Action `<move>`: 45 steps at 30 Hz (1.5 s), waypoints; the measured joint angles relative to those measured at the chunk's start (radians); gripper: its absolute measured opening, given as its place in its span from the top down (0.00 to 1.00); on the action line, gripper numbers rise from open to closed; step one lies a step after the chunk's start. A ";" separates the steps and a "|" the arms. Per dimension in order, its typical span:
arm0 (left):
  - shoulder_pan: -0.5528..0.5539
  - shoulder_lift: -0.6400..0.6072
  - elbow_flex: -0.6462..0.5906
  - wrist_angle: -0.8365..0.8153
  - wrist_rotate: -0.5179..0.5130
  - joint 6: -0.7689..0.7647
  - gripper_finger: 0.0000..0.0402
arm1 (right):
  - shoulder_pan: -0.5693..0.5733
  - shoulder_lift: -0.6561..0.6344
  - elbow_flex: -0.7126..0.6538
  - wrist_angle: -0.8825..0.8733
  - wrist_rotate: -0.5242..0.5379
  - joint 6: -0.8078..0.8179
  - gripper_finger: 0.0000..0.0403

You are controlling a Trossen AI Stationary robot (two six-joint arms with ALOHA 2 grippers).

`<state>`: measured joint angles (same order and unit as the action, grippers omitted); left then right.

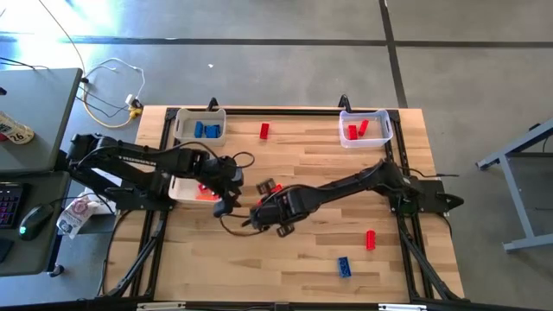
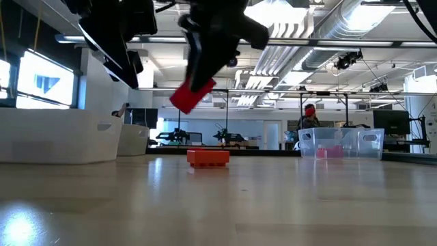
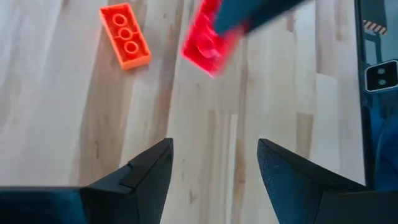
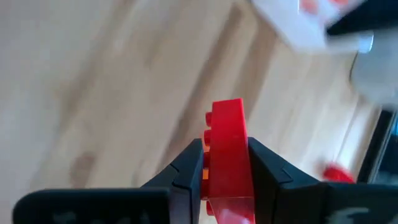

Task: Sort & place blocks by color
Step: Put the red game piece into the transparent bin

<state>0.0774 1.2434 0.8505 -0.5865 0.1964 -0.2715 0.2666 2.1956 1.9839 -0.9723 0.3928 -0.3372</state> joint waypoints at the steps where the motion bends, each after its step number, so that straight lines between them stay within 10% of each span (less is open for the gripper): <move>1: 0.010 0.000 0.000 0.000 -0.001 0.007 0.46 | -0.008 0.000 0.000 -0.030 0.010 0.017 0.82; 21: 0.124 0.000 0.000 -0.001 -0.001 0.109 0.46 | -0.202 0.000 -0.003 -0.602 0.305 0.483 0.82; 45: 0.126 0.000 0.000 -0.018 -0.134 0.135 0.46 | -0.487 -0.639 -0.685 -0.238 0.403 0.709 0.81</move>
<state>0.2035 1.2434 0.8505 -0.6050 0.0621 -0.1361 -0.2209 1.5564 1.2984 -1.2102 0.7956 0.3715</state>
